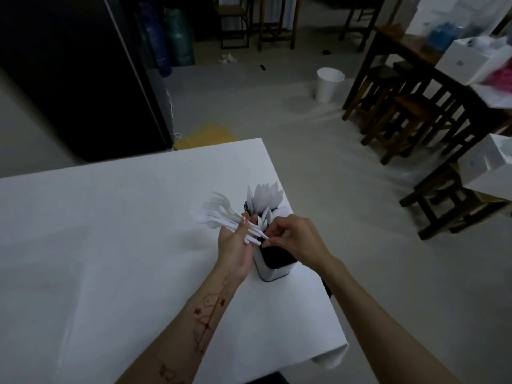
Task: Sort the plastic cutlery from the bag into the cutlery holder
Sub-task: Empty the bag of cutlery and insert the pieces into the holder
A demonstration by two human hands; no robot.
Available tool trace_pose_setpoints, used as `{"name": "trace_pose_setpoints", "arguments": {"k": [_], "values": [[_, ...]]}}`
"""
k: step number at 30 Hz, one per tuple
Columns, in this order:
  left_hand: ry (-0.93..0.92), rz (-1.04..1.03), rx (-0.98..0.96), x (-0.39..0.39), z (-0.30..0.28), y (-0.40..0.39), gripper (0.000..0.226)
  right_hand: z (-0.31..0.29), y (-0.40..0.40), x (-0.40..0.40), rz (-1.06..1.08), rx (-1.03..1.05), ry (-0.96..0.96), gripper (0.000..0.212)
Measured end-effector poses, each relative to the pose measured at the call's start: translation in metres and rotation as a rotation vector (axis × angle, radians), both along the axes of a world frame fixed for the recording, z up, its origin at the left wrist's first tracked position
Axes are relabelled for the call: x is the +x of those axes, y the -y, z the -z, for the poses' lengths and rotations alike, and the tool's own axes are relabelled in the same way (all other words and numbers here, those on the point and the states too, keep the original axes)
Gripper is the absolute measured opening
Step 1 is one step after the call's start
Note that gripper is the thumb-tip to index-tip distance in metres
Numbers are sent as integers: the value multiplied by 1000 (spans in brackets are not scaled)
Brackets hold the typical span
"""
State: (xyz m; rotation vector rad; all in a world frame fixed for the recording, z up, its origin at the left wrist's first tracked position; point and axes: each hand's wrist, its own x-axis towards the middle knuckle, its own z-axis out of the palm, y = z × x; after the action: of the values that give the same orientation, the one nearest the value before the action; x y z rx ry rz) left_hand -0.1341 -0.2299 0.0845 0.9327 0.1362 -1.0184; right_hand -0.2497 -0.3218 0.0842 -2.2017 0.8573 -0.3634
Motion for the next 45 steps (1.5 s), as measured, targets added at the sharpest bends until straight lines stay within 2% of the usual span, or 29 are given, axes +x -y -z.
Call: {"name": "trace_pose_setpoints", "arguments": {"k": [3,5,8,10,13,15,17,20,24,27,30,33,37,39,45], "values": [[193,105,72,2,-4,-3,25,8,6,-3,-18,-78,5,22],[340,114,123,4,0,-3,24,7,8,-3,-40,-112,6,23],[437,103,151,2,11,-4,28,-9,11,0,35,34,80,30],[563,156,154,-5,16,-5,34,-25,15,4,70,235,181,54],[766,276,170,-19,17,1,44,-40,18,16,-52,432,197,101],[843,333,239,-24,19,6,42,-47,14,27,-131,433,205,116],[938,404,313,-26,21,6,42,-49,10,37,-113,341,243,119],[1025,464,396,-24,26,6,49,-46,11,43,-46,272,288,108],[1061,497,407,-15,39,20,50,-43,19,42,-29,263,259,61],[1060,490,388,-17,34,19,52,-43,22,43,-38,278,237,44],[1095,482,383,-21,31,18,54,-40,23,42,-20,287,256,37],[1207,481,399,-25,37,20,57,-36,21,40,-12,280,253,35],[1288,520,489,-27,48,20,63,-30,19,36,16,263,261,30],[1378,475,513,-26,49,22,57,-26,20,34,68,264,285,31],[1361,402,441,-23,46,20,45,-23,21,30,157,242,314,26]]}}
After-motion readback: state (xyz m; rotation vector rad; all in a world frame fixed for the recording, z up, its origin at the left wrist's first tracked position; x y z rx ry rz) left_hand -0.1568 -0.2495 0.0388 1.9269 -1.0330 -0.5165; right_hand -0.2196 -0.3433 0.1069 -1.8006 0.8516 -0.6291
